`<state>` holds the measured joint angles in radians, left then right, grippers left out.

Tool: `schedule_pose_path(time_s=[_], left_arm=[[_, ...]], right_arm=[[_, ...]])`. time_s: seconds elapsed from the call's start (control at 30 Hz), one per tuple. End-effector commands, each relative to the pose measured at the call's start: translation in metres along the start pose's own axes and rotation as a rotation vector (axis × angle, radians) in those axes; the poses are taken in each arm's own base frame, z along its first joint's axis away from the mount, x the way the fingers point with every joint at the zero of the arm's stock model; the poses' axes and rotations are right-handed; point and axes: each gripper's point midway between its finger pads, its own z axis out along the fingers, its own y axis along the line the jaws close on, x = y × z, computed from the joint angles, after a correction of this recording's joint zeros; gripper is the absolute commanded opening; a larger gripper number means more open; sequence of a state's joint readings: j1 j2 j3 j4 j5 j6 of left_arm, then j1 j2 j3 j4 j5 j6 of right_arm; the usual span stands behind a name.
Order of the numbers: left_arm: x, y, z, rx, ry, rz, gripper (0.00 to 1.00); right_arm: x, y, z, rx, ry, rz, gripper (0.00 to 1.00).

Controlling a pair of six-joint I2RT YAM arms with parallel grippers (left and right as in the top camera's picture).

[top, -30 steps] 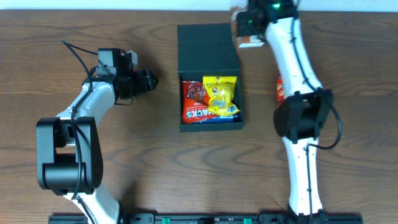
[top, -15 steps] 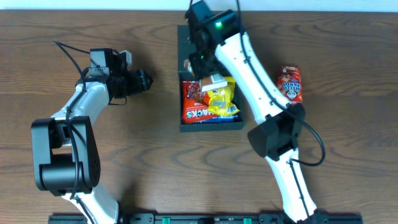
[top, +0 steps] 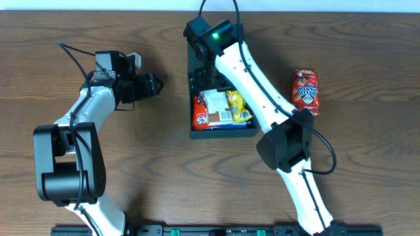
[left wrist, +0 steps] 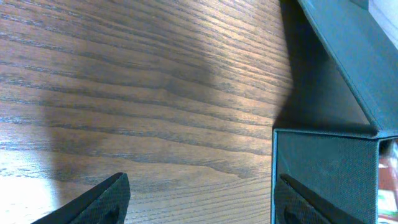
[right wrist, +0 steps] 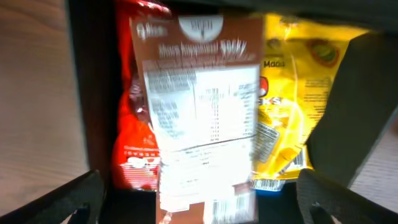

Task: Pack container
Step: 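Lower the Pocky box into the black box and release it, then push the Pocky box down along the box's left side with the right gripper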

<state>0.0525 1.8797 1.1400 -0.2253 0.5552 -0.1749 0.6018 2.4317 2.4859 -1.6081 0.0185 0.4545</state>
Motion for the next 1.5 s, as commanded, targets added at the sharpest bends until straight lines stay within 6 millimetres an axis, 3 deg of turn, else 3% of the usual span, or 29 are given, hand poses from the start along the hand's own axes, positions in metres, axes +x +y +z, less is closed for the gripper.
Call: schedule_pose_path(time_s=[0.0, 0.1, 0.13, 0.17, 0.2, 0.27, 0.37, 0.43, 0.57, 0.63, 0.77, 0.8, 0.9, 0.97, 1.1, 1.47], left_arm=[[-0.001, 0.002, 0.003, 0.011, 0.005, 0.015, 0.75], [-0.001, 0.002, 0.003, 0.011, 0.005, 0.015, 0.76], [-0.001, 0.002, 0.003, 0.011, 0.005, 0.015, 0.75], [-0.001, 0.002, 0.003, 0.011, 0.005, 0.015, 0.75], [-0.001, 0.002, 0.003, 0.011, 0.005, 0.015, 0.76], [-0.001, 0.002, 0.003, 0.012, 0.005, 0.015, 0.76], [-0.001, 0.001, 0.002, 0.016, 0.004, 0.015, 0.75], [-0.002, -0.001, 0.002, 0.023, 0.005, 0.016, 0.75], [-0.001, -0.012, 0.002, 0.084, 0.014, 0.019, 0.75], [0.001, -0.019, 0.001, 0.121, 0.025, 0.018, 0.75], [0.007, -0.032, 0.006, 0.144, 0.045, 0.039, 0.70], [0.009, -0.035, 0.007, 0.143, 0.049, 0.047, 0.63], [0.016, -0.046, 0.013, 0.140, 0.066, 0.074, 0.20], [0.021, -0.054, 0.017, 0.150, 0.080, 0.090, 0.06], [0.032, -0.068, 0.022, 0.160, 0.111, 0.110, 0.06], [0.041, -0.066, 0.028, 0.095, 0.132, 0.124, 0.06]], right_arm=[[-0.003, 0.001, -0.008, -0.001, -0.035, -0.036, 0.99], [-0.012, -0.001, -0.020, -0.019, -0.079, -0.063, 0.98], [-0.019, -0.004, -0.032, -0.033, -0.116, -0.075, 0.92], [-0.023, -0.007, -0.040, -0.041, -0.140, -0.085, 0.76], [-0.028, -0.012, -0.053, -0.051, -0.175, -0.095, 0.45], [-0.035, -0.026, -0.074, -0.063, -0.229, -0.128, 0.01], [-0.036, -0.041, -0.080, -0.130, -0.214, -0.202, 0.01], [-0.032, -0.043, -0.070, -0.213, -0.157, -0.233, 0.02], [-0.021, -0.065, -0.016, -0.212, 0.011, -0.166, 0.02], [-0.009, -0.061, 0.009, -0.228, 0.083, -0.165, 0.02], [0.008, -0.050, 0.032, -0.238, 0.153, -0.181, 0.02], [0.010, -0.049, 0.034, -0.236, 0.162, -0.184, 0.02], [0.016, -0.045, 0.039, -0.228, 0.181, -0.194, 0.01], [0.017, -0.045, 0.041, -0.226, 0.187, -0.194, 0.01], [0.022, -0.044, 0.046, -0.224, 0.205, -0.198, 0.02], [0.035, -0.008, 0.045, -0.249, 0.209, -0.283, 0.02]])
